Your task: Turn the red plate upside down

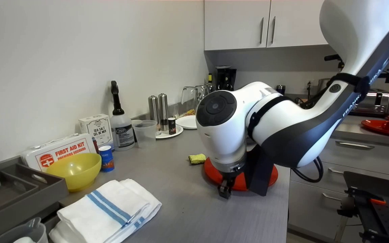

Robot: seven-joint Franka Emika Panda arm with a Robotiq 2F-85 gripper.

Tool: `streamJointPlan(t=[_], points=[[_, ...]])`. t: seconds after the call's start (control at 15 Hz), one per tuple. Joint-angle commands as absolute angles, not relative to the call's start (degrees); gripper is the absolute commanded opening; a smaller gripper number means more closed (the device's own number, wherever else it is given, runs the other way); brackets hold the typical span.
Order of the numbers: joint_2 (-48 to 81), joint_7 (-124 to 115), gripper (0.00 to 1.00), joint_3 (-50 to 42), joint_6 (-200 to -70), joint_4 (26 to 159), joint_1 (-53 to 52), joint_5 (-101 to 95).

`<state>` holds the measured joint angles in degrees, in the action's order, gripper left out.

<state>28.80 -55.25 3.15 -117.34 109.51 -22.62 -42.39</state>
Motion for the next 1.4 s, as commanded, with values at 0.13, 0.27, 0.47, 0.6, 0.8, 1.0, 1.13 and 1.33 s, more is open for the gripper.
streamJointPlan(t=[0.13,0.27,0.47,0.6,0.8,1.0,1.13,1.33], points=[[28.0,-55.5,1.0,3.6,-115.3,109.9,-22.5,-43.6],[28.0,-55.4,1.0,3.6,-115.2,109.9,-22.4,-43.6],[28.0,-55.3,1.0,3.7,-114.9,109.8,-22.4,-43.5],[28.0,-55.1,1.0,3.8,-115.0,109.8,-22.3,-43.5],[28.0,-54.9,1.0,3.8,-115.1,109.9,-22.2,-43.4],[28.0,-54.8,1.0,3.8,-115.0,109.8,-22.2,-43.3],[28.0,-54.7,0.99,3.9,-114.9,109.8,-22.2,-43.3],[28.0,-54.5,0.84,3.9,-114.9,109.8,-22.2,-43.3]])
